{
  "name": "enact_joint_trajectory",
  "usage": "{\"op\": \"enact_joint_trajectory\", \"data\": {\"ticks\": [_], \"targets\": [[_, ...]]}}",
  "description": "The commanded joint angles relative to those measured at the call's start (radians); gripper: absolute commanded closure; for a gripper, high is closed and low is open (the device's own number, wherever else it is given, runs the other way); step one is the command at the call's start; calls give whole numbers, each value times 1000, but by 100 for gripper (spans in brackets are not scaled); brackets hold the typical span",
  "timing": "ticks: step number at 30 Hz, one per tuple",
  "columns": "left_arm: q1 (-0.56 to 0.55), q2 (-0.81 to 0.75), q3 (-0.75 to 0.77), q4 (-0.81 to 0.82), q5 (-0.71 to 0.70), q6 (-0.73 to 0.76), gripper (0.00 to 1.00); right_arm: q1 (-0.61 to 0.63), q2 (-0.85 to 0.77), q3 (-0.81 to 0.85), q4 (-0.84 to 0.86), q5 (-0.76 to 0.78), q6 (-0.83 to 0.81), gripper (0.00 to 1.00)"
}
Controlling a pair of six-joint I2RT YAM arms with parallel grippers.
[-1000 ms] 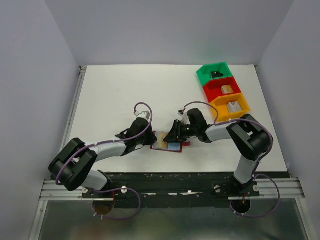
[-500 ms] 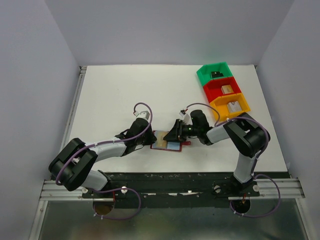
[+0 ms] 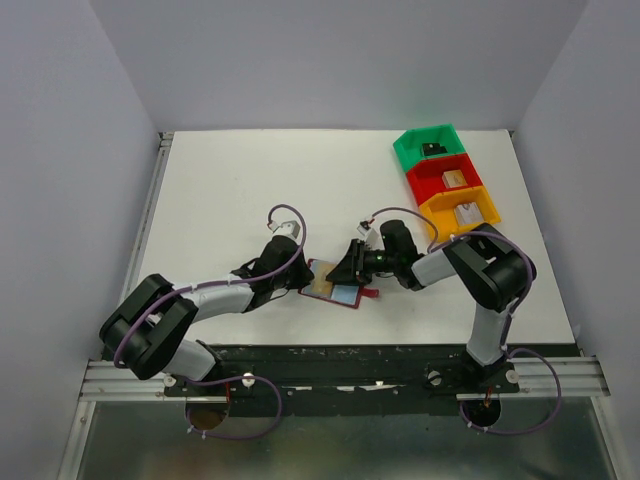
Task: Take the credit cards out of the card holder
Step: Remove the credit card from the card holder.
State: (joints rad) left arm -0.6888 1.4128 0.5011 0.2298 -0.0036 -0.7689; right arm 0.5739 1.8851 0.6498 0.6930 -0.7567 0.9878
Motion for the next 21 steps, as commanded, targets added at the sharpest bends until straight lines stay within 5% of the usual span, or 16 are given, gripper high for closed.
{"op": "enact_joint_trajectory", "data": {"ticks": [1, 21], "targets": [[-28, 32, -16, 25, 76, 5, 100, 11, 25, 44, 37, -29, 6, 57], [-31, -43, -52, -30, 11, -20, 100, -3, 0, 97, -81, 71, -9, 57]]}}
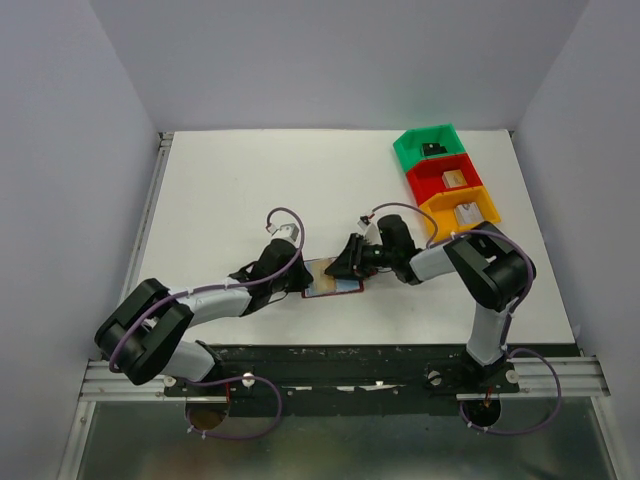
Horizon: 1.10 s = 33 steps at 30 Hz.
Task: Take the credit cards out of the card holder
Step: Remove the credit card from the card holder.
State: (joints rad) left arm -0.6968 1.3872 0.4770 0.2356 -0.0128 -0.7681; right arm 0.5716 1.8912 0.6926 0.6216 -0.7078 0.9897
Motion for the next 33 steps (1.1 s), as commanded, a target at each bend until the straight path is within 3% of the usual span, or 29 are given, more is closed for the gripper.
{"op": "enact_joint_trajectory", "data": {"ticks": [1, 16, 33], "targets": [[-23, -17, -28, -35, 22, -20, 100, 1, -4, 62, -11, 18, -10, 57], [-23, 29, 3, -36, 27, -2, 100, 2, 52, 104, -32, -127, -55, 57], [-23, -20, -5, -51, -16, -11, 100, 2, 71, 105, -94, -116, -92, 58]]}}
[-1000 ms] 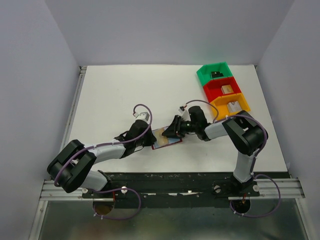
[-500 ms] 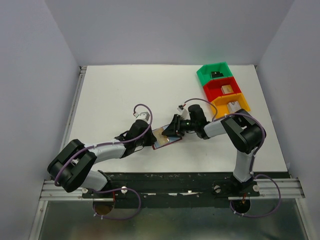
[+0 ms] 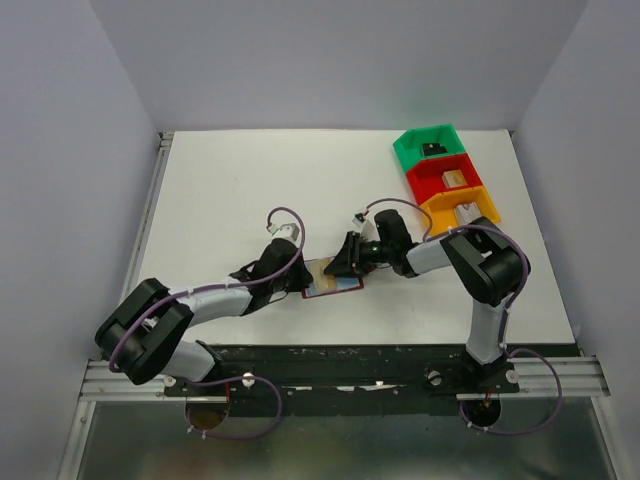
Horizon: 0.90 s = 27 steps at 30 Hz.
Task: Take the credit cards out of the card holder
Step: Remove the credit card from the card holder.
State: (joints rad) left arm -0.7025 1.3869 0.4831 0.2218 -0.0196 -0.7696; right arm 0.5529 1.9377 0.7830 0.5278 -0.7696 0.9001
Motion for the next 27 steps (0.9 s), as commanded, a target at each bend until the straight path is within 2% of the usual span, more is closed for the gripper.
{"op": "enact_joint_trajectory", "data": {"ticks": [1, 16, 27], "targets": [[-17, -28, -14, -38, -16, -11, 100, 22, 24, 12, 1, -53, -1, 58], [-17, -135, -47, -35, -62, -23, 100, 22, 27, 10, -3, -48, -4, 58], [-18, -123, -28, -94, -100, -37, 100, 22, 23, 5, -6, -48, -12, 58]]}}
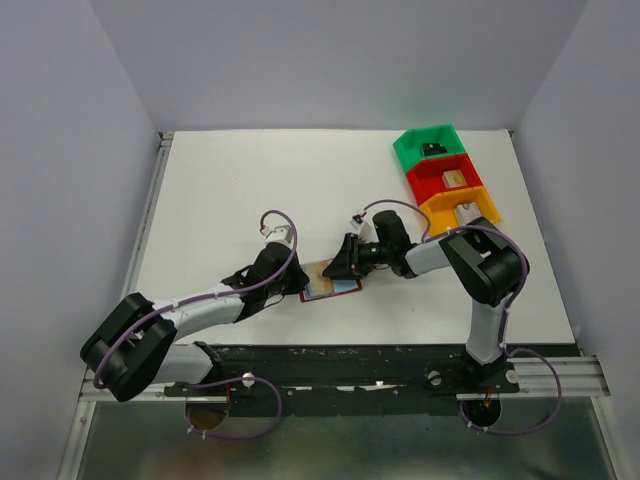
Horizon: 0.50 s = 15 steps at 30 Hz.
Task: Take the credit cards out of the card holder
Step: Remove the credit card from the card holder.
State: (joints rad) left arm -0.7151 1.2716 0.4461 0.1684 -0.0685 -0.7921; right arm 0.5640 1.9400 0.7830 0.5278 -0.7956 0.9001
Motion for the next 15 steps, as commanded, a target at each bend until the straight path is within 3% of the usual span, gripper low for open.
{"op": "enact_joint_trajectory", "data": {"ticks": [1, 8, 11, 15], "targets": [[-4, -17, 6, -49, -62, -16, 100, 11, 19, 4, -6, -24, -12, 57], [-6, -70, -6, -92, -111, -33, 87, 11, 20, 5, -8, -22, -15, 57], [-4, -83, -14, -66, -105, -30, 88, 11, 20, 9, -6, -25, -15, 57], [-4, -46, 3, -49, -85, -19, 97, 14, 17, 12, -3, -31, -10, 57]]}}
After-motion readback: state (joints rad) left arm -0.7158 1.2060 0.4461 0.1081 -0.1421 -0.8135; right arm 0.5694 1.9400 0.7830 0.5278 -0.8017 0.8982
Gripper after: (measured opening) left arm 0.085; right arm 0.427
